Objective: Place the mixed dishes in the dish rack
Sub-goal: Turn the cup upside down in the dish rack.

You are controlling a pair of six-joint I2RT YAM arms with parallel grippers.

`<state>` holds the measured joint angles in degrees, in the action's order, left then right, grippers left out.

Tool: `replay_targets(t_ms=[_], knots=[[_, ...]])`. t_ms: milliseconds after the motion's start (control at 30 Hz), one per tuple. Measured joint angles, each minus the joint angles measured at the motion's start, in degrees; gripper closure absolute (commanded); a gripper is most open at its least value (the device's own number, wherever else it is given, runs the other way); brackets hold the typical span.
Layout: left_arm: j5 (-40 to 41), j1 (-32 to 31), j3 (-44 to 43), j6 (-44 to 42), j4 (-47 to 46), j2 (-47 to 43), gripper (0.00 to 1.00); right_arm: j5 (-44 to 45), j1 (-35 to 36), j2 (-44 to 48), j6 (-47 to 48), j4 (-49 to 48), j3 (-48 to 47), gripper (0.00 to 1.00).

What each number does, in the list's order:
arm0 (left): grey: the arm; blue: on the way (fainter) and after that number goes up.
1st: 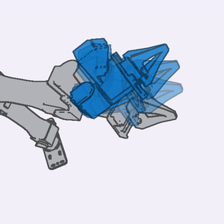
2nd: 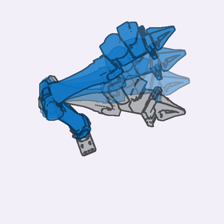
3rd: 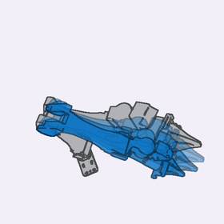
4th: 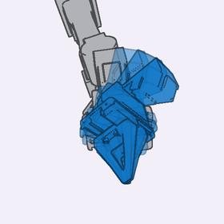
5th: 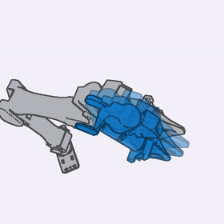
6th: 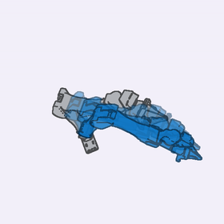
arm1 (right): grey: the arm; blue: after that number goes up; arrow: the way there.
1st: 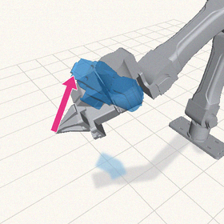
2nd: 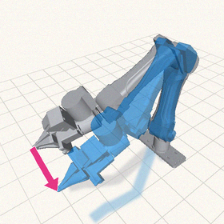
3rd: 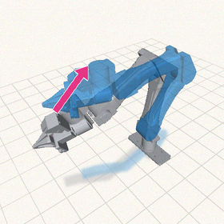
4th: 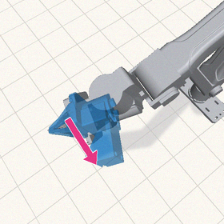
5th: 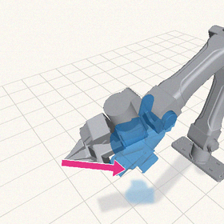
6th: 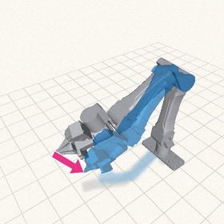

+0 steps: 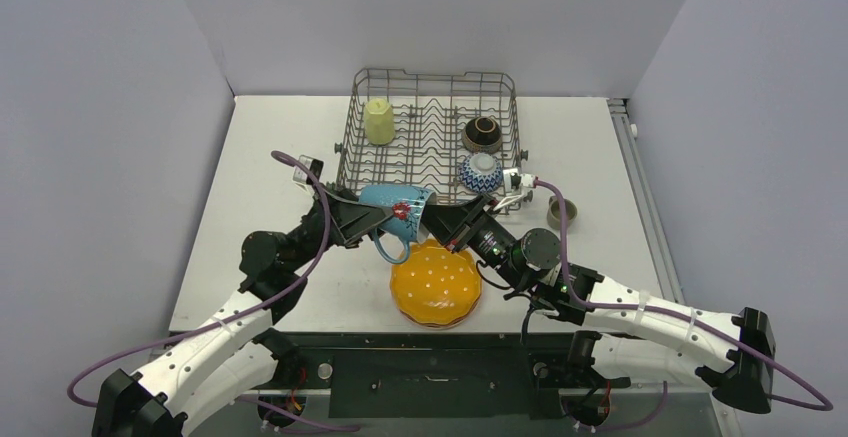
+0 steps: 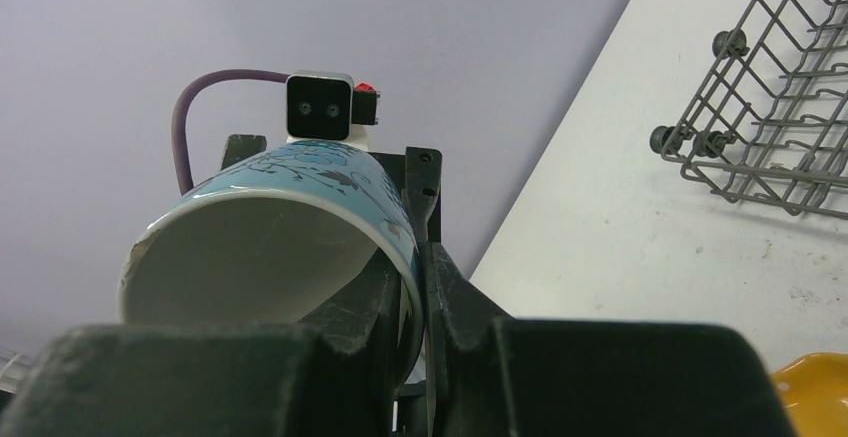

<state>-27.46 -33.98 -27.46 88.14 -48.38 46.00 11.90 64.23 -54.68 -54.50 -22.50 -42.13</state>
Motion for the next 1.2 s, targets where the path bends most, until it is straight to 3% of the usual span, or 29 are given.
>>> replay_targets(t_ms=[100,267,333,433,533,633,1200], knots=[[0.0,0.0,0.0,0.1,-0.2,0.2,0.52,0.5,0.0,0.0,0.3,0.0,0.0,1.00],[0.0,0.1,0.0,0.2,-0.4,0.6,0.90,1.1,0.1,0.0,0.8,0.3,0.0,0.99],[0.0,0.1,0.0,0.2,-0.5,0.7,1.00,1.3,0.2,0.1,0.9,0.5,0.0,0.96],[-0.2,0.1,0.0,0.2,-0.5,0.8,1.00,1.5,0.3,0.3,1.0,0.8,0.0,0.90],[-0.3,0.1,0.0,0.0,-0.4,0.8,1.00,1.8,0.3,0.5,1.1,1.2,0.0,0.75],[-0.5,0.1,0.0,-0.3,-0.2,0.9,1.00,2.3,0.3,1.5,1.2,2.3,0.0,0.67],[-1.1,0.0,-1.1,-4.7,2.9,3.4,1.00,5.7,0.3,8.2,2.5,10.1,0.1,0.57]])
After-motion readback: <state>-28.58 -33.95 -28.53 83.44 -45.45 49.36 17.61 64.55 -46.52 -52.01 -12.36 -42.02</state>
